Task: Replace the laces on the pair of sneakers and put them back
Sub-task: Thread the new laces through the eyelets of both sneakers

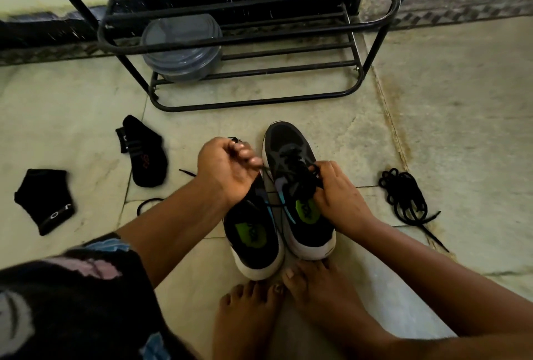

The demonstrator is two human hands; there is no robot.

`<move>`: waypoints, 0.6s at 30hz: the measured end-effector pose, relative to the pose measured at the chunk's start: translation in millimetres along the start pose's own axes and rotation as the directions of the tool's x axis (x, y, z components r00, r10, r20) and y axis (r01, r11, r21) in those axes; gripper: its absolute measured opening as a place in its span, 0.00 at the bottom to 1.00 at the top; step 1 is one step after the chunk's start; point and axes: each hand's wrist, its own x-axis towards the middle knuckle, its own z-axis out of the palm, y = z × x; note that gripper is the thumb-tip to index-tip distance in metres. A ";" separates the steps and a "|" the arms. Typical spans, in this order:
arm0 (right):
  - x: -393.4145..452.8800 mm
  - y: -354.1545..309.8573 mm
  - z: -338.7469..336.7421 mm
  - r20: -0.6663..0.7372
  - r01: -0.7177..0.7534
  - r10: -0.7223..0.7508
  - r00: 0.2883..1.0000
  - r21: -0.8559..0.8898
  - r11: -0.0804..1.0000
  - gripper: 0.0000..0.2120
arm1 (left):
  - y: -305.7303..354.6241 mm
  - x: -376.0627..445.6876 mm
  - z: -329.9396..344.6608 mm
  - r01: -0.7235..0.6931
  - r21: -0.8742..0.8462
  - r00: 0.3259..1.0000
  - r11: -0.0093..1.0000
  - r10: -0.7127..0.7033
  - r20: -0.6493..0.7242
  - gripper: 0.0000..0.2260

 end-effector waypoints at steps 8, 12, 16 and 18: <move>-4.9 -9.0 -12.3 0.112 0.002 0.005 0.994 -0.064 0.998 0.17 | -13.1 -18.4 -17.5 -0.272 0.962 0.961 -0.032 0.049 0.273 0.08; -7.0 -10.7 -14.8 0.091 -0.035 0.043 0.995 -0.091 0.995 0.16 | -20.1 -22.4 -19.9 -0.406 0.821 0.906 -0.400 -0.061 0.418 0.12; -9.5 -7.9 -13.8 0.046 -0.047 0.053 0.998 -0.124 0.991 0.15 | -5.6 -10.8 -24.3 -0.355 0.857 0.894 -0.372 0.133 0.428 0.18; -8.1 -6.2 -10.6 0.037 -0.047 0.053 0.998 -0.138 0.989 0.15 | -1.1 -6.1 -27.0 -0.316 0.916 0.915 -0.248 0.175 0.363 0.19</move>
